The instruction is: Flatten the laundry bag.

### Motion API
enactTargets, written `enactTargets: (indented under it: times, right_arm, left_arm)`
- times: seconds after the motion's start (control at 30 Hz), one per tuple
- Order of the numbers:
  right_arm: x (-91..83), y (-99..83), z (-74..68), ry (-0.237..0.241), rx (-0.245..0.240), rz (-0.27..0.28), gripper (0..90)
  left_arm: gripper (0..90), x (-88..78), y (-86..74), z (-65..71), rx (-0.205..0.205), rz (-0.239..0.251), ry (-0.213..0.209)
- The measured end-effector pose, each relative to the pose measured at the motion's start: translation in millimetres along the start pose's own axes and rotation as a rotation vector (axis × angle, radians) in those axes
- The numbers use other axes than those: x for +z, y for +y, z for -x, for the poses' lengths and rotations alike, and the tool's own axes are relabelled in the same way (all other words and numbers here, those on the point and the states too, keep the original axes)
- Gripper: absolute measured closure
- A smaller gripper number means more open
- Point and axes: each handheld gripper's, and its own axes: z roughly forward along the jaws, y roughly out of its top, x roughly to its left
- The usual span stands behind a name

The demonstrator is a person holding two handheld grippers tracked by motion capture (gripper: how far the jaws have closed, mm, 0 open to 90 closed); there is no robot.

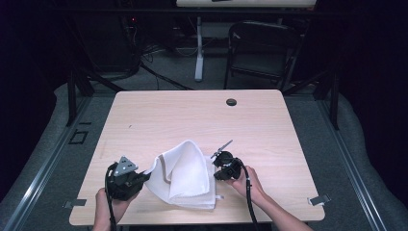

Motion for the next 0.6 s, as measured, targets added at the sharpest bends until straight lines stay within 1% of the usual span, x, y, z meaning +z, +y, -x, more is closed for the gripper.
enactTargets:
  times: [0.03, 0.13, 0.17, 0.23, 0.27, 0.3, 0.33, 0.4, 0.43, 0.47, 0.5, 0.53, 0.57, 0.6]
  right_arm:
    - [-0.4, 0.2, 0.6, 0.003, -0.005, -0.006, 90.0]
    - [0.3, -0.2, 1.1, 0.01, -0.002, 0.005, 90.0]
    - [-0.2, -0.2, 1.3, 0.009, -0.004, -0.003, 90.0]
    - [0.2, -0.6, 0.4, 0.004, 0.002, 0.007, 90.0]
    - [0.1, -0.5, 0.1, 0.003, 0.001, 0.005, 90.0]
    - [0.1, -0.5, -0.1, 0.001, -0.001, 0.004, 90.0]
    - [-0.1, -0.5, -0.1, 0.0, -0.005, 0.002, 90.0]
    - [-0.1, -0.5, 0.0, 0.001, -0.005, 0.002, 90.0]
    - [-0.1, -0.4, 0.1, 0.005, -0.009, 0.001, 90.0]
    - [-0.5, -0.2, -0.3, -0.001, -0.016, -0.003, 90.0]
    - [-2.5, -0.1, -1.1, 0.0, -0.022, 0.007, 90.0]
    - [-7.3, 1.0, -3.2, -0.009, -0.039, 0.025, 90.0]
    - [-12.6, 2.3, -6.8, -0.007, -0.041, 0.068, 90.0]
    - [-19.2, 4.2, -10.5, -0.005, -0.056, 0.102, 90.0]
  left_arm:
    - [88.0, -0.3, -0.6, -1.2, -0.002, -0.007, 0.0]
    - [88.0, 0.0, -3.4, -3.9, -0.01, -0.02, 0.007]
    - [88.0, 0.1, -4.2, -4.6, -0.007, -0.031, 0.011]
    - [88.0, 0.2, -5.7, -5.3, -0.01, -0.043, 0.023]
    - [88.0, 0.6, -6.6, -5.6, -0.01, -0.039, 0.026]
    - [88.0, -0.2, -7.1, -6.3, -0.007, -0.048, 0.023]
    - [87.9, -0.4, -7.9, -7.0, 0.0, -0.054, 0.029]
    - [88.0, -0.8, -8.9, -8.1, -0.005, -0.053, 0.029]
    - [87.9, -0.9, -8.7, -7.9, -0.003, -0.051, 0.032]
    - [88.0, -1.2, -8.5, -7.3, 0.004, -0.053, 0.036]
    - [88.0, -1.1, -8.3, -6.6, 0.011, -0.054, 0.041]
    - [88.0, -0.8, -8.3, -6.2, 0.013, -0.056, 0.042]
    - [87.9, -0.5, -8.5, -6.1, 0.011, -0.055, 0.041]
    - [88.0, -0.5, -8.5, -6.0, 0.012, -0.058, 0.044]
